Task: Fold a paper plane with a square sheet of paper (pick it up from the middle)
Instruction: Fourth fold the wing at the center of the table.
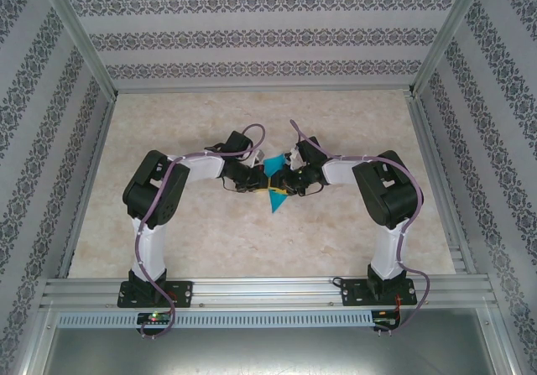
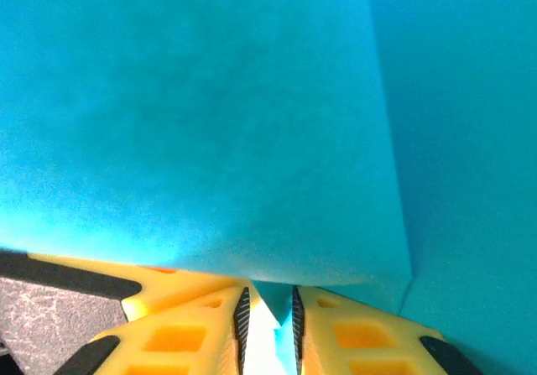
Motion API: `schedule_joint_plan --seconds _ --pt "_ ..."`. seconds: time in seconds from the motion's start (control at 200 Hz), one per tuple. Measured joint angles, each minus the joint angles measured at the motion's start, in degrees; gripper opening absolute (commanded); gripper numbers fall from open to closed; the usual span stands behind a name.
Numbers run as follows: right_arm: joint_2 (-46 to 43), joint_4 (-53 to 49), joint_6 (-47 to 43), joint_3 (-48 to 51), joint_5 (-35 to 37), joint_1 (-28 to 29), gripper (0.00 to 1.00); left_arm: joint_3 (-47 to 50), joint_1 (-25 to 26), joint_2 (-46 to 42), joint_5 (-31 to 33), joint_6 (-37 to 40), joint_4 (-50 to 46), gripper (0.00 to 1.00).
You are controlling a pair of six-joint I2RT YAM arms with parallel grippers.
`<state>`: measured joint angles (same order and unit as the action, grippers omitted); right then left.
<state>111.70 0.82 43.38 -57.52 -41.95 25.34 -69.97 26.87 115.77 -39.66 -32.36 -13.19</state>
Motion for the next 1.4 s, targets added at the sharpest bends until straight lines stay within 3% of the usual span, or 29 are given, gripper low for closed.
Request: schedule_joint_plan --seconds 0.295,0.734,1.094,1.404 --pt "0.1 4.3 1.1 1.3 -1.0 -0.1 0.26 1.3 -0.5 -2.2 1.2 -1.4 0.2 0.03" --pt "-0.1 5.3 0.3 1.8 -1.2 -0.1 0.29 1.4 -1.6 -5.2 1.2 -2.9 1.9 0.33" --pt "-1.0 5.5 -0.2 2.6 0.2 -0.7 0.29 -0.9 -2.1 -2.4 -2.0 -3.4 1.7 0.35" --pt "-1.1 5.5 -1.8 2.8 0.5 -0.7 0.26 -1.1 -2.6 -1.5 -3.3 -5.4 2.6 0.31"
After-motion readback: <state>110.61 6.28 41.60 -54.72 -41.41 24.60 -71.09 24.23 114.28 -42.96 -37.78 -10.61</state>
